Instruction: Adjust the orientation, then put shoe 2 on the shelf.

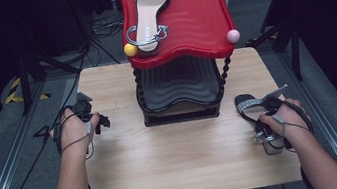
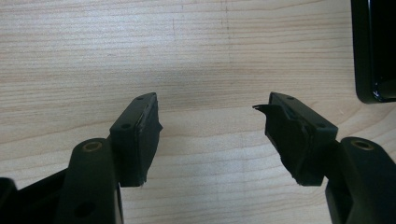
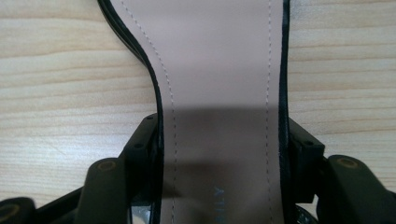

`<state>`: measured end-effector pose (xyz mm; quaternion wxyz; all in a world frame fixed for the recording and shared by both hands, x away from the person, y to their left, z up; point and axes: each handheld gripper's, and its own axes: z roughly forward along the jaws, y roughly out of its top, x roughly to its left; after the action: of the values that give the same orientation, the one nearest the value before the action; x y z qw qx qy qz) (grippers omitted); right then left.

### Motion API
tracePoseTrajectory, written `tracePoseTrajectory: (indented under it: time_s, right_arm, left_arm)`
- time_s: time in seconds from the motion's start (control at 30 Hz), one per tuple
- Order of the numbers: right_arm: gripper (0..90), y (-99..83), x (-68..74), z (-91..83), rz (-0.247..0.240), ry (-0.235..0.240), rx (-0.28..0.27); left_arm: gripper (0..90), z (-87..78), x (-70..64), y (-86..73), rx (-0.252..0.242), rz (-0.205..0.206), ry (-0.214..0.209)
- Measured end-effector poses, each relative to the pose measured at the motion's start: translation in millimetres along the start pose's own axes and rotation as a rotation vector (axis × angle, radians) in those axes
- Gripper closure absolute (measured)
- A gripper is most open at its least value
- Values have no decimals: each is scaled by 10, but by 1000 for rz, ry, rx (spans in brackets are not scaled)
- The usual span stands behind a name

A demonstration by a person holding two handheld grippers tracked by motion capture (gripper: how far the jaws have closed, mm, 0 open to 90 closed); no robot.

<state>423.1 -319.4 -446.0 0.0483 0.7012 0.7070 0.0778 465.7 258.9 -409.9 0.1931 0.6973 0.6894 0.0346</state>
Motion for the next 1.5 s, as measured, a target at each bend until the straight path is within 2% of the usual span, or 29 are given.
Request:
tracePoseTrajectory:
  time_s: [0.13,0.2,0.43,0.53,0.8,0.93,1.03,1.07,1.13,1.5]
  right_arm:
    - [424,-11,-10,-7,30,22,-20]
    - [425,-11,-44,-23,40,42,-51]
    - [426,-9,-131,-199,53,83,-126]
    - [427,-5,-144,-271,57,91,-140]
    - [427,71,-162,-613,56,102,-166]
    - [427,114,-146,-823,51,131,-187]
    - [427,153,-136,-1000,52,136,-204]
    - [427,153,-136,-1000,52,136,-204]
    - [427,180,-126,-1143,48,142,-212]
    - [428,233,-82,-1618,39,139,-249]
  left_arm:
    - [363,21,-7,5,8,5,-2]
    - [363,31,-12,5,11,6,1]
    - [364,46,-15,-2,13,10,0]
    - [364,50,-22,-8,18,12,-3]
    - [364,44,8,-37,20,9,7]
    - [364,71,-4,-55,33,12,5]
    - [364,71,-2,-63,40,15,-5]
    - [364,71,2,-70,41,11,-22]
    - [363,69,12,-79,41,10,-18]
    - [361,88,27,-91,51,14,-24]
